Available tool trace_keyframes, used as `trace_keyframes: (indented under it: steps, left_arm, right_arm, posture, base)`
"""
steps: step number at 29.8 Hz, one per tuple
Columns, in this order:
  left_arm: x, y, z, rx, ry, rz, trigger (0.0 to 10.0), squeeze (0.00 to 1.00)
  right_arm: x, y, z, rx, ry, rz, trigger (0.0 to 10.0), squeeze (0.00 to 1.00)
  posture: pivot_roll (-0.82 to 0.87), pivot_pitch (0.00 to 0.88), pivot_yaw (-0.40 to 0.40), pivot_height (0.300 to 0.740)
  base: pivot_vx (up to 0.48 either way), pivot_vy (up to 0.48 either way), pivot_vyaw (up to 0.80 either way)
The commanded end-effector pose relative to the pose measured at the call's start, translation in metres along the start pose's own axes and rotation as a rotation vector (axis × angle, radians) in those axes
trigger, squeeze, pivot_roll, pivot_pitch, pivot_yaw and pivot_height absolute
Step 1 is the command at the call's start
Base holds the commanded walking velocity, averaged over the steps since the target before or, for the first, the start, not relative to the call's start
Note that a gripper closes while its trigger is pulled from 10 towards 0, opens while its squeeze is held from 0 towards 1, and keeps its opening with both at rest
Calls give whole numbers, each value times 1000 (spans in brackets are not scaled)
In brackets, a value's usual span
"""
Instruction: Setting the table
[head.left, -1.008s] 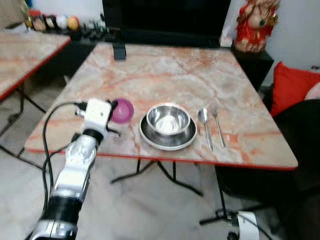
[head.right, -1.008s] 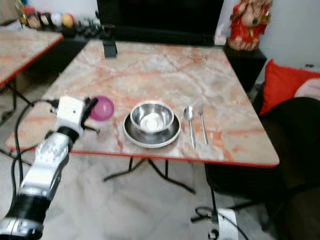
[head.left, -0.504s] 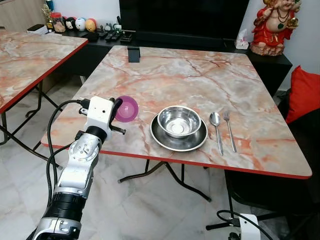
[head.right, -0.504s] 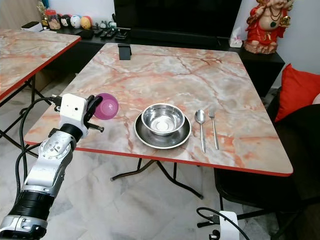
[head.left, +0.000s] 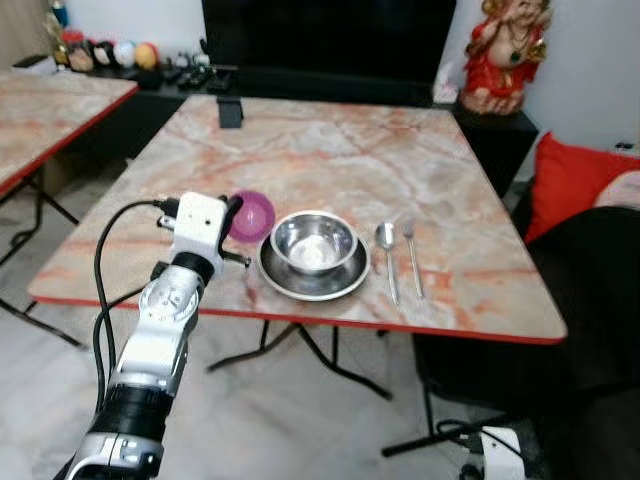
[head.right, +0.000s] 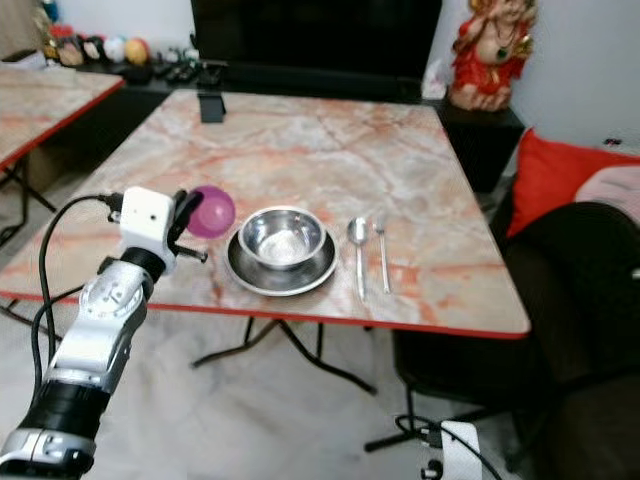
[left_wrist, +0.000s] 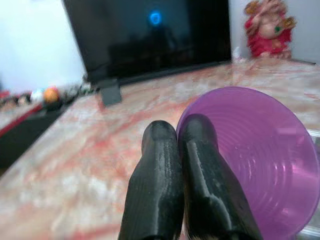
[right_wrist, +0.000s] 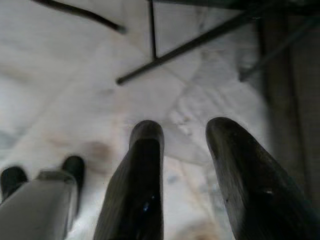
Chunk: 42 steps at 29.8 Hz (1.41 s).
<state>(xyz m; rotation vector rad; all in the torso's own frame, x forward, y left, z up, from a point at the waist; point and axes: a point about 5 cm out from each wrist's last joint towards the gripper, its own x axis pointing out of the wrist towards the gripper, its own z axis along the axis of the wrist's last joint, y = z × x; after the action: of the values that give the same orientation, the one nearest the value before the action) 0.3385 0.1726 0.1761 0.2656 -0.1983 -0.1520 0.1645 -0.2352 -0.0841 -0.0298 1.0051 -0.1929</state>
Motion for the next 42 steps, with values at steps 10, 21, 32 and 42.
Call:
trace_keyframes:
  steps: [10,21,32,42]
  left_arm:
    - [6,26,5,-139,38,55,10000,0]
    - [4,31,-4,-329,188,-12,10000,0]
    - [7,35,3,-309,171,-9,10000,0]
    - [13,43,11,-352,153,47,10000,0]
  right_arm:
    - [0,0,1,10,-10,0,10000,0]
    - [0,2,0,15,-11,9,10000,0]
    - [0,3,0,26,-11,12,10000,0]
    - [0,3,2,26,-9,16,10000,0]
  posture:
    - [128,0,-88,707]
    - [127,0,-74,707]
    - [131,0,-74,707]
    - [117,0,-65,707]
  base:
    - [0,0,0]
    - [0,0,0]
    - [0,0,0]
    - [0,0,-249]
